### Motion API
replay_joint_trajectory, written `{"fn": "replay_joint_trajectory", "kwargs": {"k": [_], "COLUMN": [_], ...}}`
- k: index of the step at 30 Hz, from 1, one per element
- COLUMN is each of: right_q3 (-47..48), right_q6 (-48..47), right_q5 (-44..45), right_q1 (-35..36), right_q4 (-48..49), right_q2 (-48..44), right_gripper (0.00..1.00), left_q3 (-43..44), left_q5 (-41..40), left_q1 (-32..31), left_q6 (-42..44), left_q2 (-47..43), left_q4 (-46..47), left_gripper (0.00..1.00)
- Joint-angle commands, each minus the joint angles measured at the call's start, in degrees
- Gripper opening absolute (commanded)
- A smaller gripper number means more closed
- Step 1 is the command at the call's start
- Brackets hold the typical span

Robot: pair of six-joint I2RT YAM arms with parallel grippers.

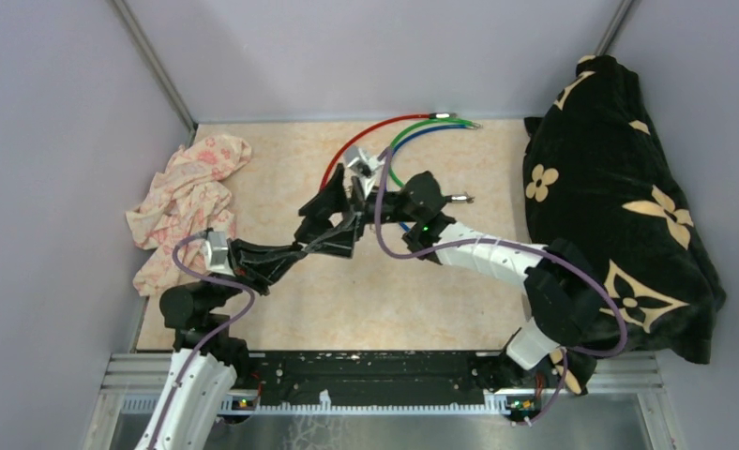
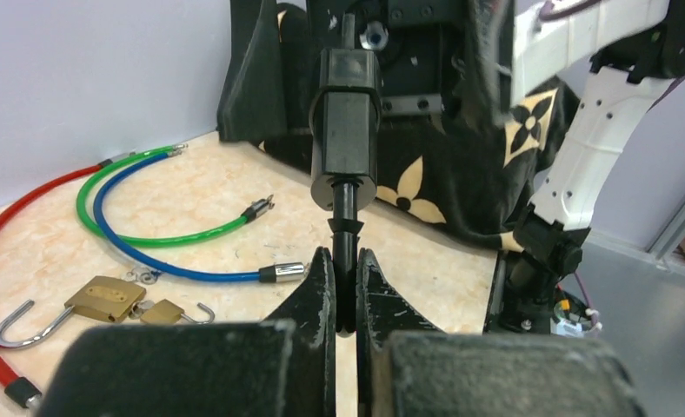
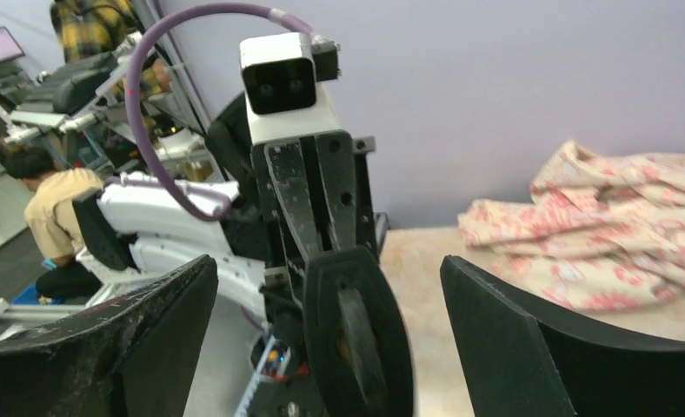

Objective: Lock with the key
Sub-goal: Lock the lock.

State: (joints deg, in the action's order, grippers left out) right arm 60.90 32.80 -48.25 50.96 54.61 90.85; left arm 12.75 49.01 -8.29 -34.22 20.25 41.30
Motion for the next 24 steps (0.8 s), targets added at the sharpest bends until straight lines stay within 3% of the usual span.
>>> {"fn": "replay_joint_trajectory", "kwargs": {"k": [1, 3, 5, 8, 12, 16, 20, 24], "right_q3": [-1.8, 0.3, 4.1, 7.7, 10.3, 14.0, 16.4, 16.7], "right_q6": [-0.6, -12.2, -28.0, -40.5, -43.9, -50.4, -47.8, -46.2], "right_q5": [-12.5, -16.8, -15.1, -10.3, -7.5, -1.9, 0.5, 3.5], "right_q1": [-7.1, -7.6, -7.5, -7.2, -5.6, -0.7, 0.6, 1.0], "right_q4": [-3.9, -20.1, -41.5, -57.7, -63.5, -71.3, -73.2, -72.2], "right_q2": [-8.4, -10.9, -12.8, -13.7, -13.2, -11.9, -10.8, -11.2], "right_gripper": [0.98, 0.98, 0.98, 0.98, 0.98, 0.92, 0.80, 0.76], "left_q3": [4.9, 6.2, 7.4, 9.3, 11.4, 12.5, 12.8, 12.7], "left_q5": [4.3, 6.4, 8.5, 11.6, 13.6, 14.2, 14.4, 14.6], "left_q1": [-0.1, -0.1, -0.1, -0.2, -0.3, -0.3, -0.5, -0.6], "left_q6": [8.3, 11.4, 14.2, 17.8, 22.3, 23.5, 24.6, 24.2], "left_q2": [-0.7, -0.1, 0.7, 1.9, 3.6, 5.0, 5.7, 5.7], "left_q4": [-6.3, -9.9, -12.6, -16.1, -20.7, -21.6, -22.9, -22.7], "left_gripper": [0.00, 0.00, 0.00, 0.00, 0.00, 0.00, 0.00, 0.00]}}
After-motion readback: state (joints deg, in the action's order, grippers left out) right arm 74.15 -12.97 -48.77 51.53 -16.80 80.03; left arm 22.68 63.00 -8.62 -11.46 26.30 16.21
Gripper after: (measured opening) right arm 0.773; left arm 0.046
